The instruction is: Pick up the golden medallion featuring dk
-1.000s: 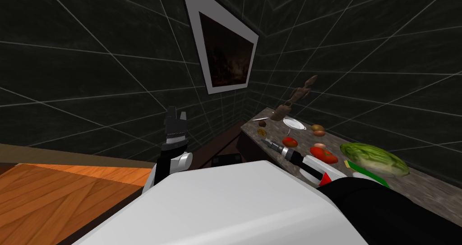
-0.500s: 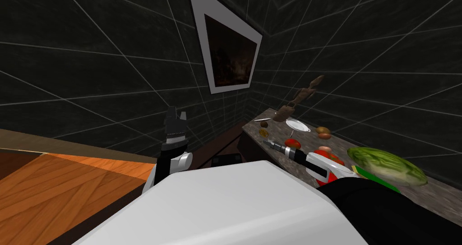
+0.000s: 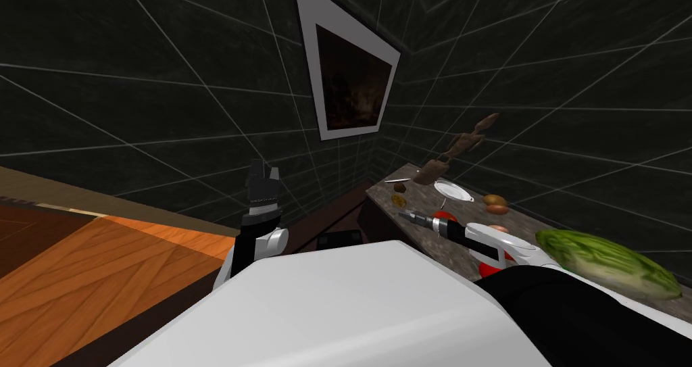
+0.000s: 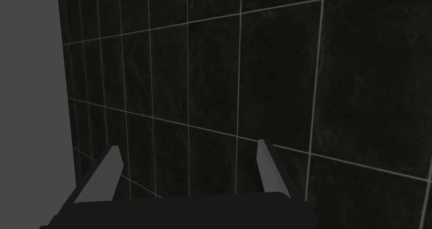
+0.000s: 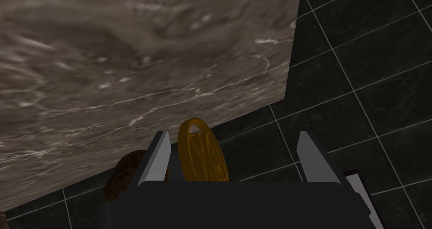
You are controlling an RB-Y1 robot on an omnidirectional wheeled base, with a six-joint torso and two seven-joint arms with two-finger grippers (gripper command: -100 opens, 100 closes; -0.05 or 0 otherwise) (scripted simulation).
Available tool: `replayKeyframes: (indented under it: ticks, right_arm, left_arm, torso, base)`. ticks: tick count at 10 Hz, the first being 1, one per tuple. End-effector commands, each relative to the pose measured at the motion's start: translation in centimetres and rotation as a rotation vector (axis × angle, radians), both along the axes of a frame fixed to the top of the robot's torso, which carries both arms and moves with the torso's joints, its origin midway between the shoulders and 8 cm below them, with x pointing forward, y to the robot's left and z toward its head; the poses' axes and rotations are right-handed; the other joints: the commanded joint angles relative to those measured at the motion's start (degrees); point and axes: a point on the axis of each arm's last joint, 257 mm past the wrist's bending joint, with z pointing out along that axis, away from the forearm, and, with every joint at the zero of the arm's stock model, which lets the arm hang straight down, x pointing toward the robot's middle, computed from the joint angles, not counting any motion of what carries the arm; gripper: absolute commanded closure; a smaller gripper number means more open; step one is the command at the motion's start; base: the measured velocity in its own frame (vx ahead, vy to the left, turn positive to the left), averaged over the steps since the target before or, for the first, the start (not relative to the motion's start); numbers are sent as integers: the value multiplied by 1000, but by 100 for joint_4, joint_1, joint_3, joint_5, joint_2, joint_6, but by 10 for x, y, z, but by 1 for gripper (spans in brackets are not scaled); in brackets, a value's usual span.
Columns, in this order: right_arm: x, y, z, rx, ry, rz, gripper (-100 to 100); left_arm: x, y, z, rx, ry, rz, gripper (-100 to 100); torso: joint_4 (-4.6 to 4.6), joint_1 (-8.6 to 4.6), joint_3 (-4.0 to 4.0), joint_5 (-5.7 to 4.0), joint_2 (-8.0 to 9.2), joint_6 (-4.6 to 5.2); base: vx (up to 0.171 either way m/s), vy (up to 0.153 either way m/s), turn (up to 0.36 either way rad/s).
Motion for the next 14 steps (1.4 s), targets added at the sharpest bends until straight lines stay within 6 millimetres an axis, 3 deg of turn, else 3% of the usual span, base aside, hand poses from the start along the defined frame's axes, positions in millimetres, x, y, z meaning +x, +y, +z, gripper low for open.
replayKeyframes:
  ticks: [1, 9, 14]
  right_arm:
    - [0, -8, 1, -33, 19, 19, -100]
    - [-7, -64, 8, -233, 144, 113, -100]
    - [-4, -94, 24, -349, 199, 169, -100]
  left_arm:
    - [0, 0, 0, 0, 0, 0, 0]
    - [0, 0, 0, 0, 0, 0, 0]
    - [0, 0, 0, 0, 0, 0, 0]
  torso:
    - [0, 0, 0, 0, 0, 0]
    - [0, 5, -1, 1, -3, 2]
    - [0, 4, -1, 0, -3, 6]
  base:
    - [-8, 18, 49]
    - [-4, 28, 82]
    - [0, 30, 70]
